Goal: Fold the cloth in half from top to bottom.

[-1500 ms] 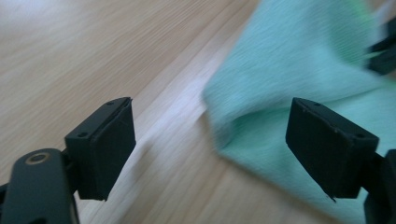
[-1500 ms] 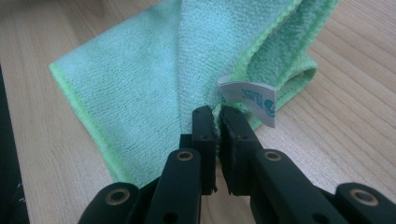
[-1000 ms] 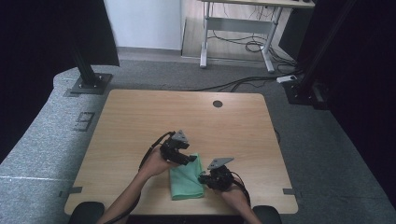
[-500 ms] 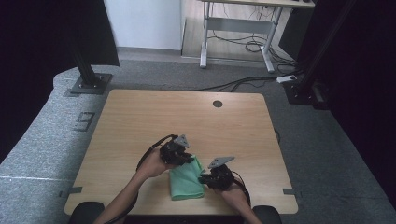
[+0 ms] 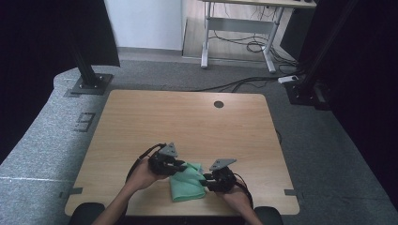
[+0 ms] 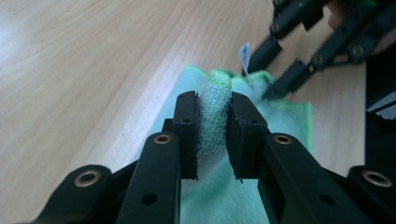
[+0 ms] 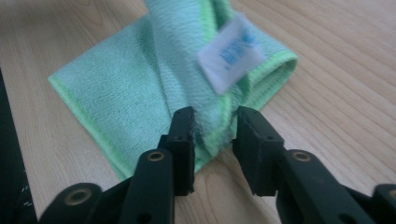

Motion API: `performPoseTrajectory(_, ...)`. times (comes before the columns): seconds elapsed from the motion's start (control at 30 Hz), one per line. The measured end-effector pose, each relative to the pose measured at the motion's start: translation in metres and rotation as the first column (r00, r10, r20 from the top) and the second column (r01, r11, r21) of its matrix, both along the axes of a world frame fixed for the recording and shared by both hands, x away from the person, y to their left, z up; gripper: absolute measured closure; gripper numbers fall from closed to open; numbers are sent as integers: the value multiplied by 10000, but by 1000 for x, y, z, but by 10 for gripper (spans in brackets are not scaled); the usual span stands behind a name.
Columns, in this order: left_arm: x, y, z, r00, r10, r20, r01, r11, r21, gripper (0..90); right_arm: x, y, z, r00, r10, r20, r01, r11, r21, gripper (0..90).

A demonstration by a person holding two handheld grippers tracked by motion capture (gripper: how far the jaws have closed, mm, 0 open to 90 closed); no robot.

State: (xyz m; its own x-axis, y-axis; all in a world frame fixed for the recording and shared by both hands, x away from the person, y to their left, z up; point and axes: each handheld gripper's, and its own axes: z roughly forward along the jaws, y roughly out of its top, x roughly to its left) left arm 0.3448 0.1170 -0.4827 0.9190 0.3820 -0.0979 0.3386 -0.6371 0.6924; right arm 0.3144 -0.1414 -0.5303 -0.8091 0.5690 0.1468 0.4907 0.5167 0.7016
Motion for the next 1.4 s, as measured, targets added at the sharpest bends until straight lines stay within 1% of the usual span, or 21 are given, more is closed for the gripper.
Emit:
performPoseTrajectory(0.07, -6, 5, -3, 10000, 21, -39, -21, 10000, -38, 721, -1, -4, 3, 10000, -83, 3, 83, 9999, 119, 603)
performPoseTrajectory(0.1, -6, 5, -3, 10000, 21, -39, -21, 10000, -38, 714, -1, -4, 3, 10000, -83, 3, 83, 9999, 119, 603)
performPoseTrajectory(0.17, -15, 10, -9, 9999, 1, -159, -3, 9999, -130, 701, -2, -12, 7, 9997, -219, 89, 216, 9994, 259, 558)
performPoseTrajectory(0.23, -23, 14, -14, 9997, -20, -231, 17, 9999, -124, 687, -1, -19, 9, 9996, -298, 10, 298, 9991, 290, 531)
performPoseTrajectory(0.33, -32, 17, -18, 9995, -150, -289, 149, 9999, -44, 651, 3, -26, 12, 9981, -609, -89, 612, 9973, 403, 498)
performPoseTrajectory(0.37, -35, 17, -20, 9993, -162, -343, 159, 9998, -83, 636, 5, -27, 12, 9974, -713, -87, 716, 9966, 419, 486)
performPoseTrajectory(0.47, -43, 19, -19, 9988, -322, -363, 319, 9995, -76, 557, 10, -28, 14, 9964, -845, -94, 848, 9955, 433, 452)
performPoseTrajectory(0.53, -46, 21, -14, 9992, -336, -208, 333, 9993, -152, 489, 13, -25, 16, 9961, -885, 2, 884, 9952, 411, 428)
performPoseTrajectory(0.57, -46, 23, -10, 9995, -313, -63, 311, 9993, -184, 455, 14, -23, 16, 9962, -870, 31, 868, 9954, 398, 416)
performPoseTrajectory(0.6, -45, 25, -6, 9998, -220, 26, 221, 9993, -290, 414, 14, -20, 17, 9962, -874, 56, 871, 9954, 398, 399)
performPoseTrajectory(0.67, -41, 30, 1, 10000, -20, 37, 22, 9980, -635, 362, 16, -15, 17, 9964, -823, 182, 815, 9959, 384, 378)
performPoseTrajectory(0.73, -35, 34, 6, 9994, 344, 99, -335, 9960, -829, 311, 16, -9, 17, 9968, -773, 226, 764, 9963, 388, 357)
performPoseTrajectory(0.8, -29, 37, 7, 9971, 750, 155, -733, 9929, -936, 286, 16, -3, 17, 9971, -691, 330, 680, 9971, 339, 344)
performPoseTrajectory(0.87, -22, 39, 3, 9922, 1233, 160, -1210, 9874, -1016, 257, 17, 2, 15, 9973, -644, 365, 634, 9976, 284, 325)
performPoseTrajectory(0.9, -17, 39, -2, 9862, 1652, 121, -1633, 9819, -962, 246, 17, 4, 14, 9973, -644, 346, 635, 9976, 264, 317)
performPoseTrajectory(0.97, -13, 38, -13, 9778, 2096, -30, -2092, 9750, -750, 222, 15, 8, 10, 9981, -532, 315, 527, 9985, 160, 298)
performPoseTrajectory(1.0, -12, 37, -17, 9762, 2164, -125, -2167, 9739, -674, 205, 13, 9, 9, 9982, -497, 335, 495, 9988, 66, 289)
performPoseTrajectory(1.07, -15, 34, -27, 9736, 2267, -271, -2275, 9732, -330, 179, 10, 11, 5, 9986, -411, 322, 415, 9991, -101, 275)
performPoseTrajectory(1.13, -21, 31, -35, 9721, 2331, -248, -2330, 9725, 55, 155, 6, 13, 1, 9990, -322, 307, 331, 9990, -302, 266)
performPoseTrajectory(1.23, -28, 29, -43, 9687, 2476, -162, -2464, 9677, 534, 144, 1, 14, -5, 9992, -201, 344, 224, 9974, -684, 253)
performPoseTrajectory(1.4, -28, 26, -53, 9608, 2772, -93, -2753, 9571, 899, 131, -3, 17, -9, 9983, -197, 557, 253, 9947, -999, 251)
